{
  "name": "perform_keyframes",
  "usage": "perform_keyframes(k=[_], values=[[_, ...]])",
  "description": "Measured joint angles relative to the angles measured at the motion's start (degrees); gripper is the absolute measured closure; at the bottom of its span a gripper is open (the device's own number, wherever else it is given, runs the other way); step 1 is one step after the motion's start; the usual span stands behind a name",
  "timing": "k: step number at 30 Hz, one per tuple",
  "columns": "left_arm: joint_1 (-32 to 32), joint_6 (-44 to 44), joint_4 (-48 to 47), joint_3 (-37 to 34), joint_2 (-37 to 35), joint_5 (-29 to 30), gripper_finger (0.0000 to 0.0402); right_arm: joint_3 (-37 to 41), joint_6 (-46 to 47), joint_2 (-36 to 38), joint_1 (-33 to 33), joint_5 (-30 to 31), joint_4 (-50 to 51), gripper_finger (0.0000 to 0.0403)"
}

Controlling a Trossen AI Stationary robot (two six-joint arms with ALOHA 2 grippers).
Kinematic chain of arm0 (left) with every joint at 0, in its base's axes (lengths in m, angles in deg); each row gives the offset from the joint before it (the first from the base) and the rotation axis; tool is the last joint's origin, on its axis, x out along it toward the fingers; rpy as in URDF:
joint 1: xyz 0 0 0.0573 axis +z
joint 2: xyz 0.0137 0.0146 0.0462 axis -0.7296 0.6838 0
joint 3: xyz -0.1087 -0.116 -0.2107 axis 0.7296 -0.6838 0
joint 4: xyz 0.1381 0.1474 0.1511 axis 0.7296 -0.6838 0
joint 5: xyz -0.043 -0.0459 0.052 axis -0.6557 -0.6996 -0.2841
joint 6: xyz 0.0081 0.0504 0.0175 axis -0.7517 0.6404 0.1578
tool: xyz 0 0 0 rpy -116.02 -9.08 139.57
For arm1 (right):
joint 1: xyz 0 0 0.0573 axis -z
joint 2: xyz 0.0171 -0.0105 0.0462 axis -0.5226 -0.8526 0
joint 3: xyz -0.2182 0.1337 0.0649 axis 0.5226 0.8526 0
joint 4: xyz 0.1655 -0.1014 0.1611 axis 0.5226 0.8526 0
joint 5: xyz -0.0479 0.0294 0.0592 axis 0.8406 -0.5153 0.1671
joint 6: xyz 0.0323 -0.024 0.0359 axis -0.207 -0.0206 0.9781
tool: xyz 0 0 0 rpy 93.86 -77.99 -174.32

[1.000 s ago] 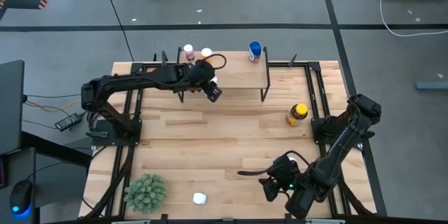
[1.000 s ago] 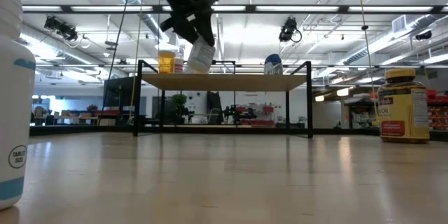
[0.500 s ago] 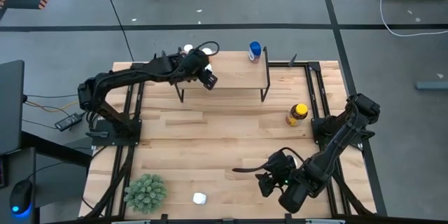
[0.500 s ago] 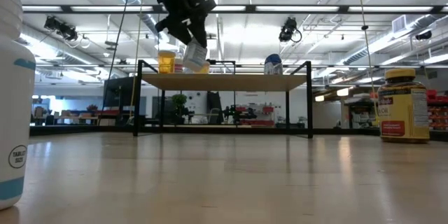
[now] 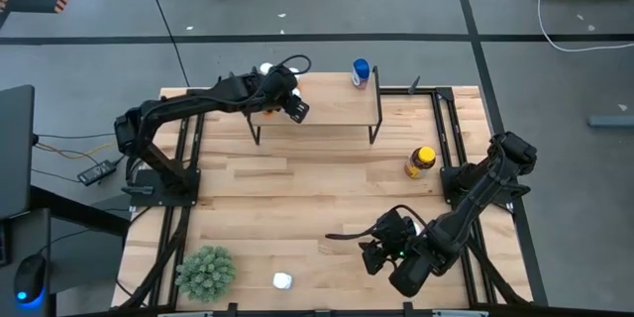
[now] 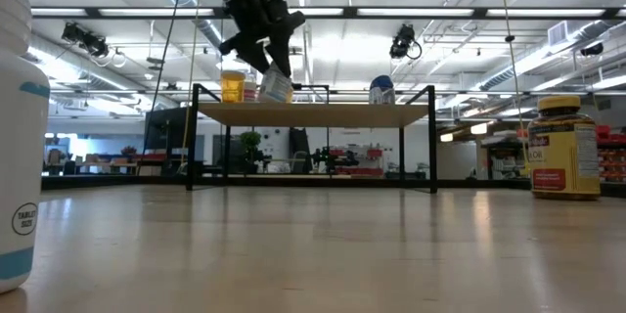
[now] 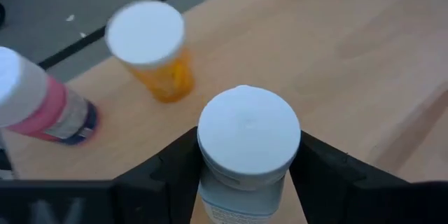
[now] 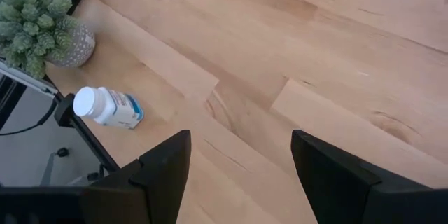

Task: Pick and place medicine bottles onto shelf by color
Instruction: Put the top left white medicine bottle on the shelf

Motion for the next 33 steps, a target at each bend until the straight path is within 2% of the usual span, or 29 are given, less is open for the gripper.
perform_keyframes(k=[10, 20, 33], values=[[-0.1, 0.4, 2.0, 0.0, 0.8, -0.3, 0.0197, 0.0, -0.2, 0.0, 0.2, -2.7, -0.1, 0.0148], [0.4, 2.4, 1.8, 0.0, 0.8, -0.2, 0.0198, 0.0, -0.3, 0.0, 0.1, -2.9, -0.1, 0.0148], [0.4, 2.3, 1.6, 0.0, 0.8, -0.2, 0.014, 0.0, -0.8, 0.0, 0.1, -2.9, -0.1, 0.0148]])
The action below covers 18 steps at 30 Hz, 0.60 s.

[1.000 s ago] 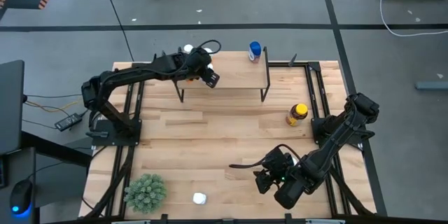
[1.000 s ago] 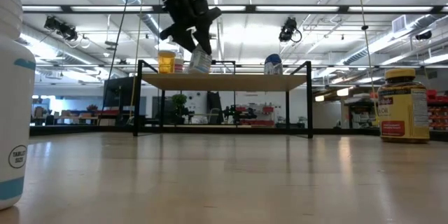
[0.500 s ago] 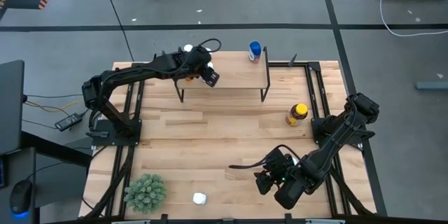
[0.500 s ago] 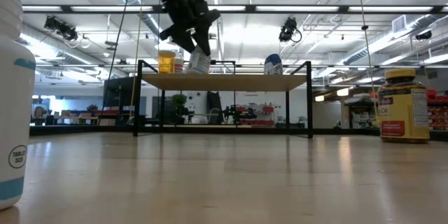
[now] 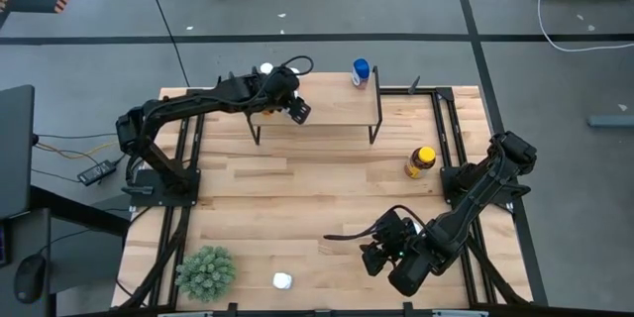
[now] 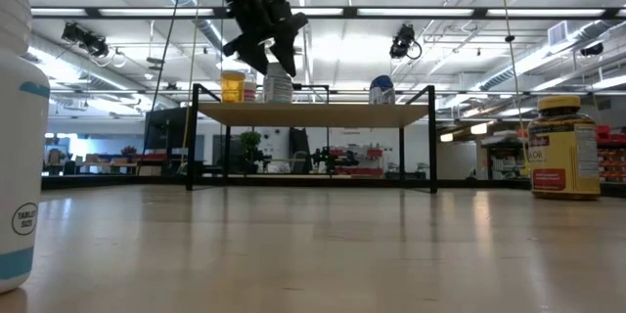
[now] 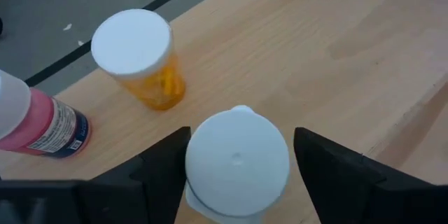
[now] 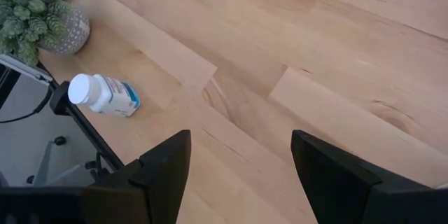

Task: Pick and place medicine bottles onto shelf by color
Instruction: Put the top left white medicine bottle on the shelf, then put the top white medicine bottle on the shelf

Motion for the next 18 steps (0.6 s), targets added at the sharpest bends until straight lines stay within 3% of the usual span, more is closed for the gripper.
perform_keyframes(k=[6, 11, 14, 18], values=[[-0.3, 0.0, -0.3, 0.2, -0.4, 0.0, 0.0115, 0.0, -0.3, 0.0, 0.0, 0.0, 0.1, 0.0148], [-1.7, 1.9, -3.1, 5.3, -1.0, -1.4, 0.0111, 0.0, -1.5, 0.0, 0.0, -0.1, 0.1, 0.0148], [-2.9, 3.5, -5.3, 9.2, -1.4, -5.6, 0.0111, 0.0, -7.2, 0.0, 0.3, -2.2, -0.5, 0.0148], [-5.7, 5.3, -5.2, 12.1, -2.2, -15.2, 0.0111, 0.0, -7.4, 0.0, 0.5, -7.5, -0.4, 0.0148]])
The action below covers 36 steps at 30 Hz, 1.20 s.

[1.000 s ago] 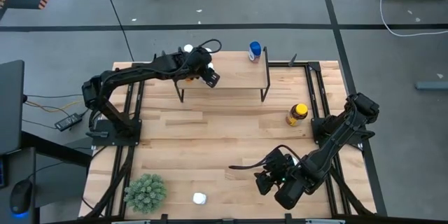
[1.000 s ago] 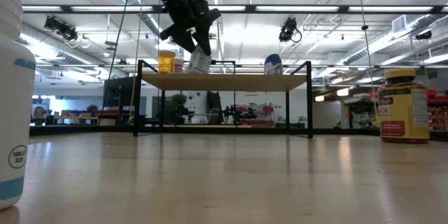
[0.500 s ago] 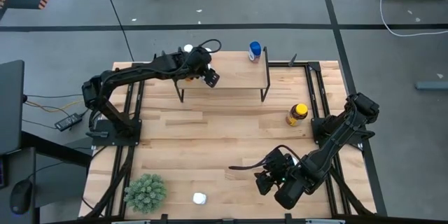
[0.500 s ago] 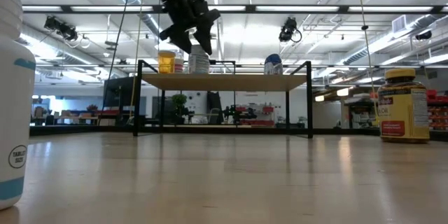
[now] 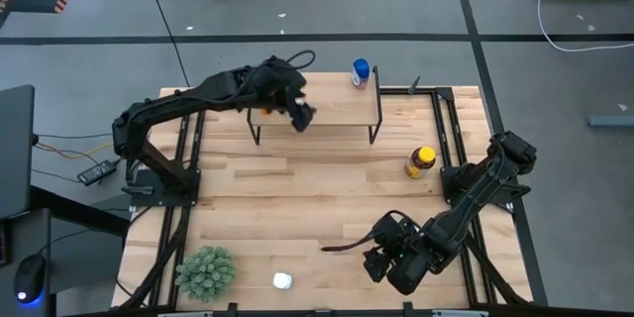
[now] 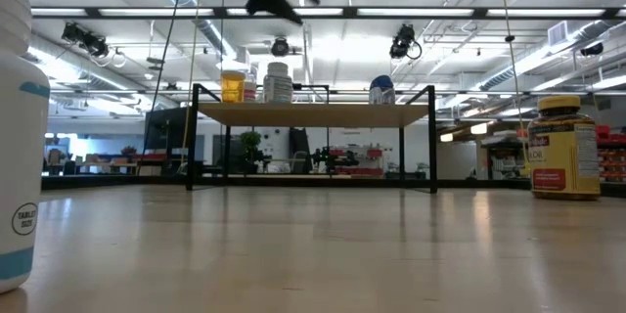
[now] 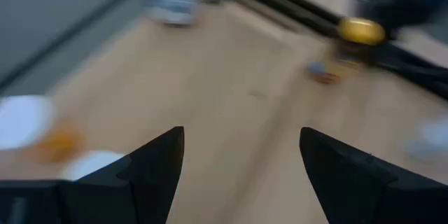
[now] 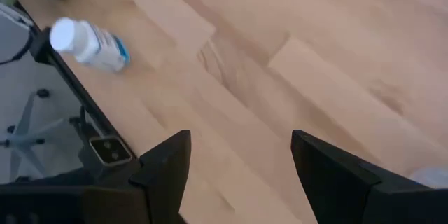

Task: Pick and place medicine bottles onto shelf by color
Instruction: Put the top white medicine bottle on the shelf

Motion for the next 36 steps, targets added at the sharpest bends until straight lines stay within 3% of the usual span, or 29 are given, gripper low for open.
perform_keyframes(k=[6, 12, 25, 30, 36], values=[[-5.7, -0.7, 0.5, 0.5, -0.2, -14.2, 0.0115, 0.0, 2.8, 0.0, -2.2, -1.1, 1.1, 0.0147], [-13.5, -3.6, 0.7, 0.4, 0.0, -14.8, 0.0124, 0.0, 7.1, 0.0, -6.7, -3.7, 9.7, 0.0128], [-28.9, -16.1, 0.7, 0.4, 0.0, -2.4, 0.0127, 0.1, 16.0, 0.0, -12.3, -4.8, 29.0, 0.0045], [-33.5, -21.6, 1.8, 0.4, 0.6, 5.6, 0.0127, 4.2, 16.1, 0.0, -12.7, -2.8, 29.5, 0.0036], [-35.0, -26.3, 8.9, 0.2, 1.6, 7.7, 0.0127, 6.5, 18.5, 0.0, -12.2, -2.4, 28.9, 0.0036]])
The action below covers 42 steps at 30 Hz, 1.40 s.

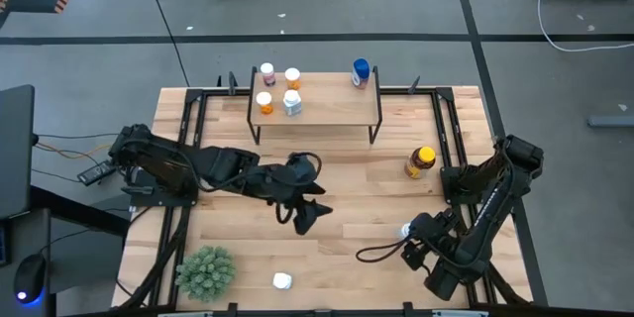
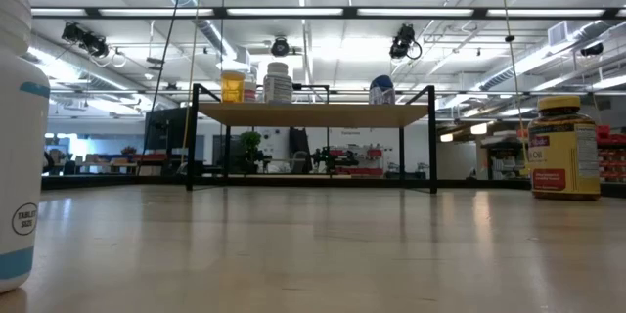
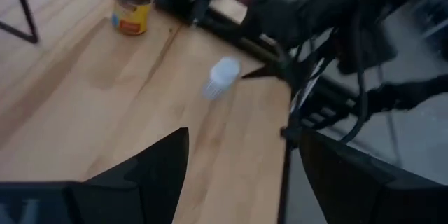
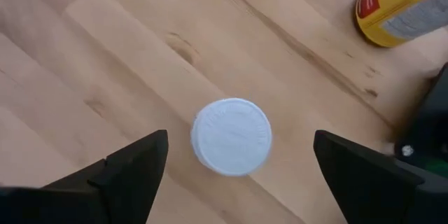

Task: Pick and place medicine bottles onto shelf by color
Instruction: Put the top white medicine bottle on the shelf

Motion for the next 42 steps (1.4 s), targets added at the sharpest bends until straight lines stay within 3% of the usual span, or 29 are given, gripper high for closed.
perform_keyframes(k=[6, 21, 33, 42], values=[[0.1, -2.3, 7.2, 0.0, 0.8, -1.1, 0.0127, 0.0, 1.9, 0.0, 0.0, 2.8, -1.0, 0.0036], [0.2, -2.8, 8.4, 0.0, 0.9, -1.2, 0.0128, 5.1, 3.6, 0.0, 0.0, 1.1, -8.5, 0.0036], [0.5, -2.5, 8.8, 0.0, 0.9, -1.2, 0.0151, 5.7, 6.8, 0.0, 0.0, 1.2, -8.3, 0.0037], [2.5, -2.3, 8.7, 0.0, 0.9, -1.2, 0.0173, 5.7, 7.5, 0.0, 0.5, 1.1, -8.0, 0.0093]])
